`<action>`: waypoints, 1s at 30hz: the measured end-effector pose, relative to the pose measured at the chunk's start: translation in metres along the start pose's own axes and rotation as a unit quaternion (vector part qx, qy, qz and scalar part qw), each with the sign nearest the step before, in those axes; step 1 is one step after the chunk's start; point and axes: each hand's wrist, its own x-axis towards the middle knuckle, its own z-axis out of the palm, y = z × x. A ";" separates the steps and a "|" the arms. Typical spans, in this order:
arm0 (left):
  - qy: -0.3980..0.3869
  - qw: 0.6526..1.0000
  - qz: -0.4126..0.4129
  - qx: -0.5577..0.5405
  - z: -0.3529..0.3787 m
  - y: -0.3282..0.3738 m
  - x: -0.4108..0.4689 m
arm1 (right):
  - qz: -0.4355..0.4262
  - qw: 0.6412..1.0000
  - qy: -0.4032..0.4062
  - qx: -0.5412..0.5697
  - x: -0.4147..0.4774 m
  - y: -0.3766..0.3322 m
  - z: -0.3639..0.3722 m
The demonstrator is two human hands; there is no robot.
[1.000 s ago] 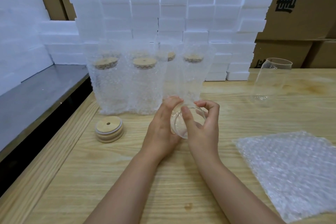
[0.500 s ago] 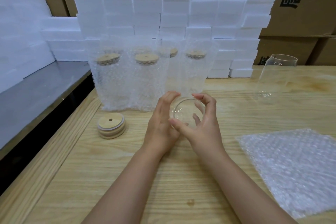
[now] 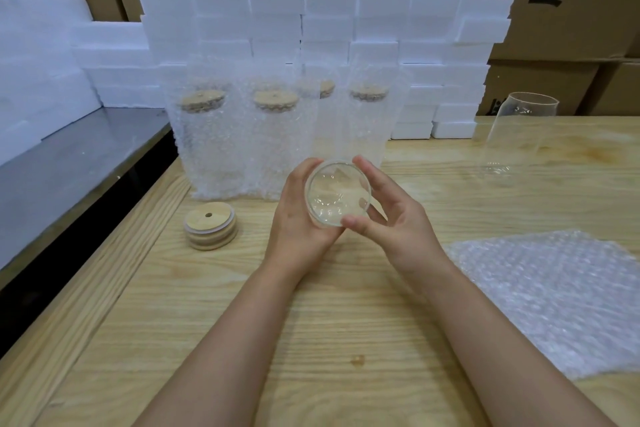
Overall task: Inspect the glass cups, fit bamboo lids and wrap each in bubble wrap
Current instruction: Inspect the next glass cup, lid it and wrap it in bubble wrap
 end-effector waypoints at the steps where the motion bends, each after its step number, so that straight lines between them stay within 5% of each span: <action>1: 0.005 1.000 -0.003 -0.003 0.000 0.000 0.001 | -0.001 1.000 0.000 0.008 0.001 0.000 -0.001; 19: -0.043 0.992 0.098 0.063 0.008 -0.008 0.001 | 0.016 0.972 0.232 0.030 0.014 0.000 0.017; 30: -0.029 0.993 0.091 0.070 0.008 -0.009 0.002 | -0.008 0.977 0.158 -0.142 0.008 0.007 0.022</action>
